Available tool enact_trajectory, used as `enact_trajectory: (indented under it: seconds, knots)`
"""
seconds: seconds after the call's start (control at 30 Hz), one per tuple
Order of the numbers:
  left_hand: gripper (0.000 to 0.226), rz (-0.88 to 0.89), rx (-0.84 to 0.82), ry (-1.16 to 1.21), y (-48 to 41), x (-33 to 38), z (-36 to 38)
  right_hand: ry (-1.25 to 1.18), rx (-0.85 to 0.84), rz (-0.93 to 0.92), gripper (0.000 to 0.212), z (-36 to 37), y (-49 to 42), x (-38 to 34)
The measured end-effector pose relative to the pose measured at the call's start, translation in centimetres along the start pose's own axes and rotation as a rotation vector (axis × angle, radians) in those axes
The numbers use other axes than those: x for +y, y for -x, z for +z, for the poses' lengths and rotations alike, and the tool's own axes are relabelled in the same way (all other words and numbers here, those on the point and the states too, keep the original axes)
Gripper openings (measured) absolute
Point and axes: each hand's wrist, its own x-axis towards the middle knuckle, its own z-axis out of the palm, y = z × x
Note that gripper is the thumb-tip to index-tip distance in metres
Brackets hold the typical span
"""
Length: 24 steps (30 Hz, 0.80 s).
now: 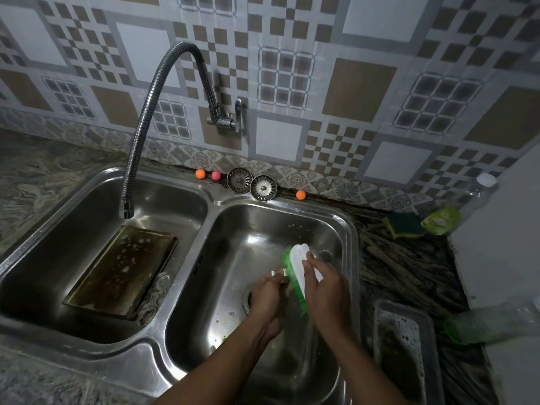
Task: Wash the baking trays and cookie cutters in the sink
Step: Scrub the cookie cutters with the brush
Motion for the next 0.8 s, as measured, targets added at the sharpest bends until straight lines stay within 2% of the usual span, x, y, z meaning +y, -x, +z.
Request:
enact_trajectory:
  seconds: [0.1,0.23,0.33,0.47,0.63,0.73,0.8]
  knots:
    - [0.030,-0.091,0.030,0.053,-0.4,0.6,-0.3,-0.053,-0.028,-0.029,0.026,0.0,0.8,0.5]
    - [0.029,-0.158,-0.136,0.070,0.0,0.2,-0.7,-0.128,0.041,0.017,0.026,0.0,-0.3,0.6]
    - [0.035,-0.188,-0.200,0.001,-0.2,0.2,-1.2,-0.156,0.016,0.019,0.024,-0.3,-1.2,0.1]
    - [0.030,-0.178,-0.174,-0.063,-0.2,0.9,-1.3,-0.159,-0.054,0.024,0.025,-0.3,-0.7,0.3]
    - [0.036,-0.110,-0.010,-0.045,-1.5,0.7,-1.4,-0.201,-0.054,-0.003,0.026,-0.2,1.4,0.1]
    - [0.034,-0.081,-0.032,0.016,-1.5,0.7,-1.7,-0.149,-0.052,-0.015,0.024,0.0,1.9,0.4]
    - [0.033,-0.060,-0.111,-0.012,-1.6,0.7,-1.9,-0.066,-0.074,-0.023,0.023,0.1,2.0,0.8]
